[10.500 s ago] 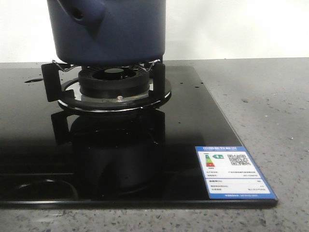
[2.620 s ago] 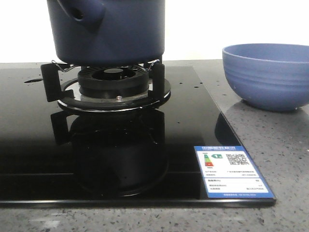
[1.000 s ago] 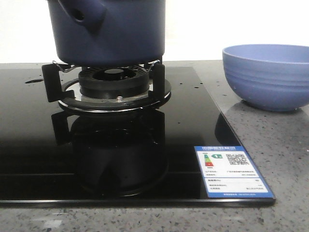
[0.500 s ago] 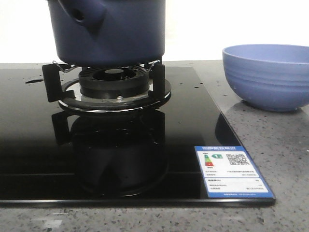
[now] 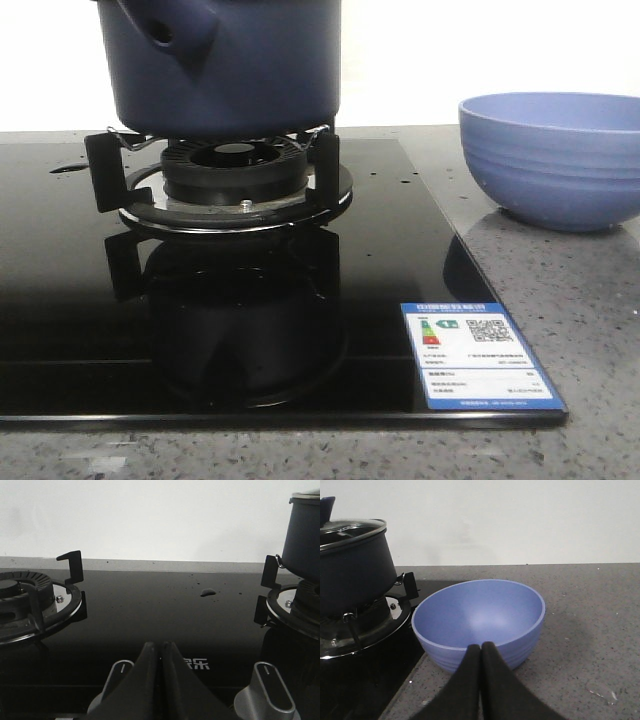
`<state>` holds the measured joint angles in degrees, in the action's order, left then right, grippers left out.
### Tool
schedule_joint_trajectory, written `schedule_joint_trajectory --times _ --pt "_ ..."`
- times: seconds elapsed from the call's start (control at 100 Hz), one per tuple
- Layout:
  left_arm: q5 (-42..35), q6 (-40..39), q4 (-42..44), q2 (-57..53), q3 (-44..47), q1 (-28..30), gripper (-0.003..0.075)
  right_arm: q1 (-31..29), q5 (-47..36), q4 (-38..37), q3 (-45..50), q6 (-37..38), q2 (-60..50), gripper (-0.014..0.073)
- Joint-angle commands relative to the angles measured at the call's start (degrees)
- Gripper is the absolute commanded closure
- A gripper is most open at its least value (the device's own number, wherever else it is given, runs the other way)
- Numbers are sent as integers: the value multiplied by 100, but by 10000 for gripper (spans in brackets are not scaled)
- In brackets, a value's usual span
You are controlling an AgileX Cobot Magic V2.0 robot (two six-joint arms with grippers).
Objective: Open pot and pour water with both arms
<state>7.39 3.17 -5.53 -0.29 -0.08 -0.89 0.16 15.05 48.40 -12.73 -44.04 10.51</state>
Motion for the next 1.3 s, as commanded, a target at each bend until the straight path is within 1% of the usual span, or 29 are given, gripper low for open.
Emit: schedule_joint_trajectory --times 0.0,0.08,0.87,0.96,1.01,1.07,1.1,1.15,1.25,1.29 --pt "-283 -76 13 -150 206 -18 741 -34 -341 90 -130 -71 44 655" --pt "-92 -76 -68 -150 206 -113 741 -34 -341 90 -130 -71 44 655" --pt "-102 -76 -68 -150 196 -146 741 -34 -341 90 -130 -71 44 655" --pt "-102 -76 -68 -150 196 -146 741 -34 -518 67 -71 -71 44 655" --pt "-102 -76 -68 -150 196 -146 741 -34 -638 -240 -34 -71 44 655" --pt "-102 -76 -68 -150 196 -146 741 -34 -717 -849 -33 90 44 655" --pt "-102 -76 -68 -150 196 -146 741 -34 -846 -1088 -22 417 44 655" --pt "-102 -76 -68 -150 196 -146 741 -34 -1093 -1659 -7 1377 44 655" --pt "-102 -76 -68 -150 196 -146 741 -34 -1470 -3535 119 2952 44 655" --pt "-102 -76 -68 -150 196 -146 741 -34 -1609 -4058 221 3464 44 655"
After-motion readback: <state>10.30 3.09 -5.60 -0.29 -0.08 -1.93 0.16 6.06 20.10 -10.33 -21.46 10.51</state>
